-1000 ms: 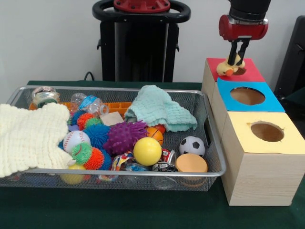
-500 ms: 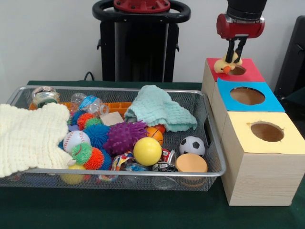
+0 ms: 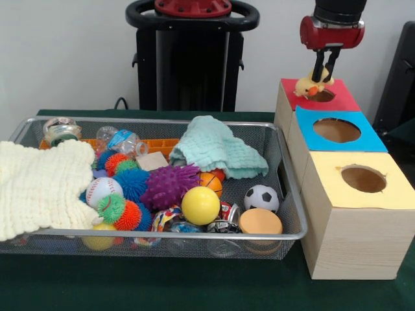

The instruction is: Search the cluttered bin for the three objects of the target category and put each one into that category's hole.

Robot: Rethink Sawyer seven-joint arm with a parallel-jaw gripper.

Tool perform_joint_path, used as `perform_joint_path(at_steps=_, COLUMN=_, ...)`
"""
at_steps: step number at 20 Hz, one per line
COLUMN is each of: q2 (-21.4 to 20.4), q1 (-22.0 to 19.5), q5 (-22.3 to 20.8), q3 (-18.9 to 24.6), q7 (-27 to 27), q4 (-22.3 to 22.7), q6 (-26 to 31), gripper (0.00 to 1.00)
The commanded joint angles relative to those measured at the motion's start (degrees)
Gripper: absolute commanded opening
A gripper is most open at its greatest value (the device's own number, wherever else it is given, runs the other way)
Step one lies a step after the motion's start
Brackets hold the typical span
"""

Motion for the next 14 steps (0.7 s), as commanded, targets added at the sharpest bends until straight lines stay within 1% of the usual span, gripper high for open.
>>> perform_joint_path(at_steps=1, q2=1.0, q1=1.4, q5=3.0, q3=-0.1, q7=14.5, q4=2.3, q6=-2.6, gripper=0.00)
perform_joint_path(at_steps=6, q2=1.2, q1=2.9, q5=3.8, q3=-0.9, q7=14.9, q4=1.0, q6=-1.1, gripper=0.00)
perform_joint_path(at_steps=14, q2=1.7, q1=2.9, q5=4.7, q3=-1.1, q7=14.0, q4=1.4, q6=-2.4, gripper=0.00)
